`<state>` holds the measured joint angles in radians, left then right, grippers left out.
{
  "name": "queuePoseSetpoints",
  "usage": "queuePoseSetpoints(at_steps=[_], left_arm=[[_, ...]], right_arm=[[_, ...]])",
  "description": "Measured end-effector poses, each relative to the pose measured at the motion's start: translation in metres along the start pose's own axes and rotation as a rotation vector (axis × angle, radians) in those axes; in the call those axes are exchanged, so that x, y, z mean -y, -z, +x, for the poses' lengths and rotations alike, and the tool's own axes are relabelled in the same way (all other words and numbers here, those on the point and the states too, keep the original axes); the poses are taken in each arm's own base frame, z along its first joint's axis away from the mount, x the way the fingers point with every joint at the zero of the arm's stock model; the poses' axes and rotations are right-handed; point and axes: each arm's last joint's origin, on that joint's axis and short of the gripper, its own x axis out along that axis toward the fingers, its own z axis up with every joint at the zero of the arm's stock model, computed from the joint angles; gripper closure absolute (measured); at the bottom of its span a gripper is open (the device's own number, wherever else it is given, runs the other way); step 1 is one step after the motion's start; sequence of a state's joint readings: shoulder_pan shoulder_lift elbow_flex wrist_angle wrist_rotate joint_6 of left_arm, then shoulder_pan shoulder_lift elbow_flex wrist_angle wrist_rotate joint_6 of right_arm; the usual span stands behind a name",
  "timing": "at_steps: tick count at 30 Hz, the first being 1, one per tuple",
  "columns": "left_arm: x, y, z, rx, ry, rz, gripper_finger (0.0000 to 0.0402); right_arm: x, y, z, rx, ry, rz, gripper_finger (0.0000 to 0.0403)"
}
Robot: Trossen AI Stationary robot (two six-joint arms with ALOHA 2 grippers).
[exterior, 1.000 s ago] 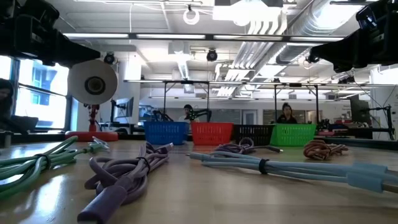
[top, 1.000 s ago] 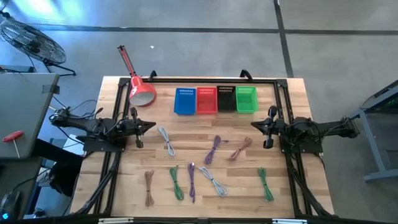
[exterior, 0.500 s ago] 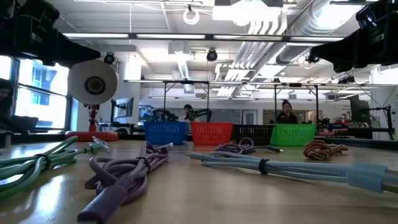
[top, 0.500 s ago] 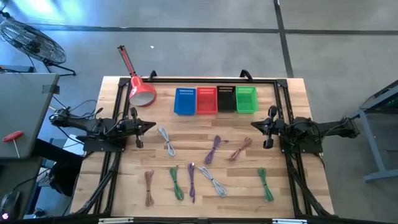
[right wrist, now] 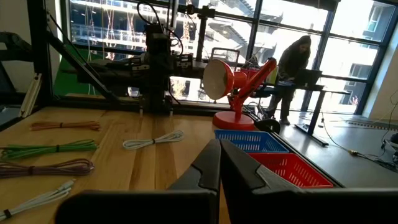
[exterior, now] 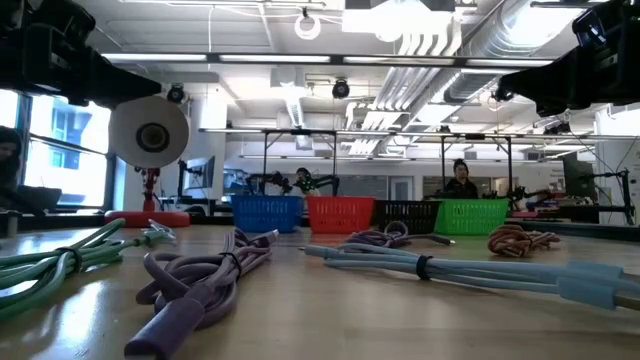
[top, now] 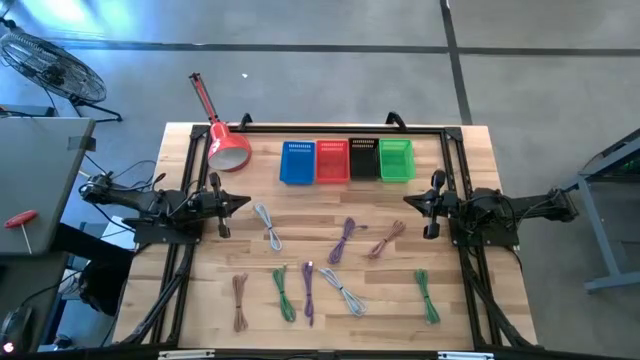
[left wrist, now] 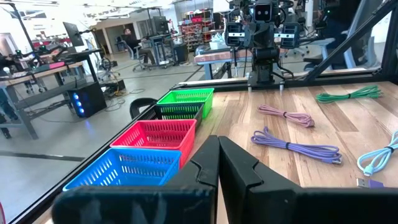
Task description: Pick & Place USB Port
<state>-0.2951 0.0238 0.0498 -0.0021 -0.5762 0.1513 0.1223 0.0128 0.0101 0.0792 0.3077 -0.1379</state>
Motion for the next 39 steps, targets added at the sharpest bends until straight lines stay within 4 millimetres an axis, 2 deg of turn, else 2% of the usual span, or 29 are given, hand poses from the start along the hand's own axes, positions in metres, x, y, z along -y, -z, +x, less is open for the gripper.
queuePoseSetpoints(at_steps=[15,24,28,32,39], left_arm=[[0.0,0.0,0.0,0.004,0.008,-0.014,0.0401],[0.002,0.0,0.0,0.011,0.074,-0.036,0.0401],[0.003,0.0,0.0,0.009,0.09,-0.052,0.0401],[0.001,0.0,0.0,0.003,0.046,-0.049,0.0401],[0.002,0.0,0.0,0.002,0.052,-0.029,0.0401]], right_arm=[[0.0,-0.003,0.0,0.031,-0.023,0.014,0.0402],[0.001,-0.004,0.0,0.033,0.033,0.013,0.0402],[0.005,-0.021,-0.003,0.065,0.039,0.028,0.0398],[0.008,-0.041,-0.002,0.047,0.066,0.019,0.0376],[0.012,-0.074,0.013,-0.104,0.184,-0.034,0.0279]])
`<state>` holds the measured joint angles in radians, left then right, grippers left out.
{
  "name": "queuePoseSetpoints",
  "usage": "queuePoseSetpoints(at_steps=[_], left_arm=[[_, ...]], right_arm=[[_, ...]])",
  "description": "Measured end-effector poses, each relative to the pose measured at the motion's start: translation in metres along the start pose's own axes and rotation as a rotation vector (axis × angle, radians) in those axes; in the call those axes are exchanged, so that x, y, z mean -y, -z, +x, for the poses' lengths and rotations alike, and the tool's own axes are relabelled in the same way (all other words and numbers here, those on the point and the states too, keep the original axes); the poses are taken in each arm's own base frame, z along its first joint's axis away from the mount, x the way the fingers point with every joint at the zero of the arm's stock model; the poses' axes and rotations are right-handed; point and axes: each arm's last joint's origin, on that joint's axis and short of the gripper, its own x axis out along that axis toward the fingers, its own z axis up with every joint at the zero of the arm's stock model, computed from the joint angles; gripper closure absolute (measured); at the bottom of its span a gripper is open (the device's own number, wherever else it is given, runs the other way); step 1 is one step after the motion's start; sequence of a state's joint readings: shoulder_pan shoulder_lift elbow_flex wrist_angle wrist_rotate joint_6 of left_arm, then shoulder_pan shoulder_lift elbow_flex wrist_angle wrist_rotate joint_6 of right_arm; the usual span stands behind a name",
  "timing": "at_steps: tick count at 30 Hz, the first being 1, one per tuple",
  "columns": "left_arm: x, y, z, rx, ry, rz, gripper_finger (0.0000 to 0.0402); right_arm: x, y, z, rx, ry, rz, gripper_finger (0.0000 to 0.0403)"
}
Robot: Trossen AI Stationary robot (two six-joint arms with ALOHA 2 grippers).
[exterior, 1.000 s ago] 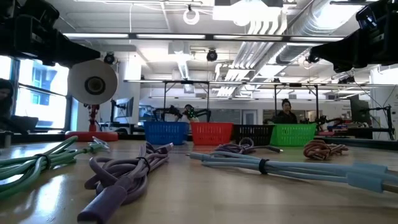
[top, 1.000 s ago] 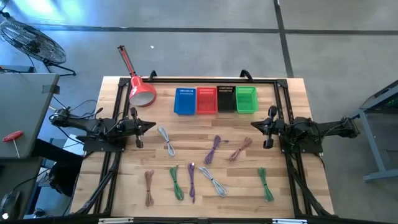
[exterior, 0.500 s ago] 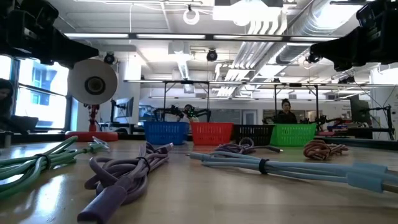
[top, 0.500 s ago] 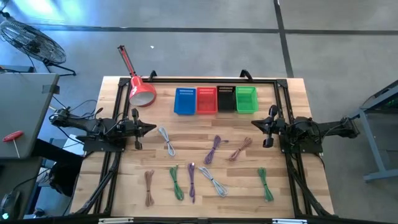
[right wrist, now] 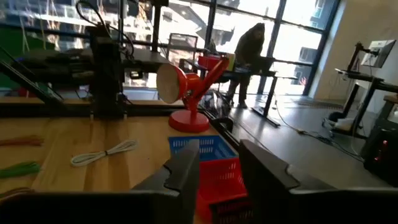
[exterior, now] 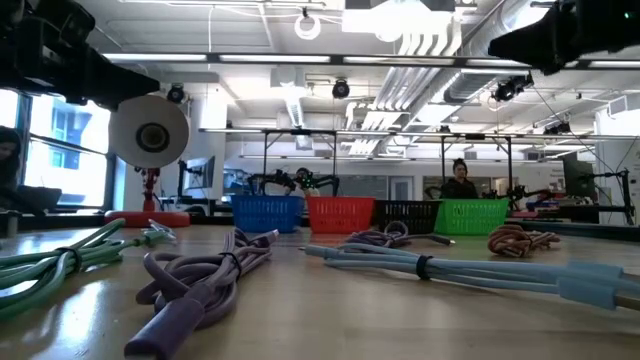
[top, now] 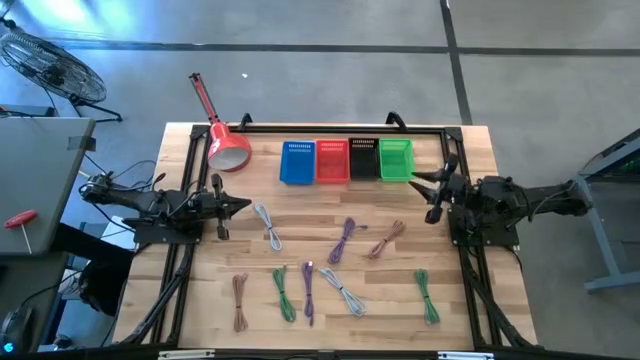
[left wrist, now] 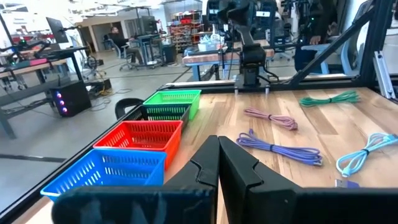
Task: Pick & Place USB Port
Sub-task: Put the right pink charger cable into the orange bin
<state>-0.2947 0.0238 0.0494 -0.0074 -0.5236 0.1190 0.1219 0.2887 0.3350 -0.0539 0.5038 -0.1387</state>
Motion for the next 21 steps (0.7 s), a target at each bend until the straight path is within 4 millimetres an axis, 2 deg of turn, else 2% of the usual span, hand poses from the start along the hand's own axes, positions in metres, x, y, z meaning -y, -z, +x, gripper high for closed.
queuePoseSetpoints(at_steps=[6,9,12,17,21], left_arm=[[0.0,0.0,0.0,-0.001,0.0,0.017,0.0401],[0.001,0.0,0.0,-0.003,0.038,0.021,0.0398],[0.002,0.001,0.0,-0.007,0.07,0.024,0.0383],[0.002,0.001,0.0,-0.011,0.073,0.015,0.0344],[0.002,0.001,0.0,-0.012,0.074,-0.009,0.0318]], right_arm=[[-0.008,-0.032,0.017,-0.144,-0.118,-0.129,0.0223],[-0.015,-0.042,0.025,-0.255,-0.245,-0.298,0.0218],[-0.023,-0.049,0.036,-0.32,-0.301,-0.341,0.0219],[-0.041,-0.055,0.055,-0.389,-0.377,-0.347,0.0218],[-0.055,-0.044,0.066,-0.547,-0.41,-0.434,0.0218]])
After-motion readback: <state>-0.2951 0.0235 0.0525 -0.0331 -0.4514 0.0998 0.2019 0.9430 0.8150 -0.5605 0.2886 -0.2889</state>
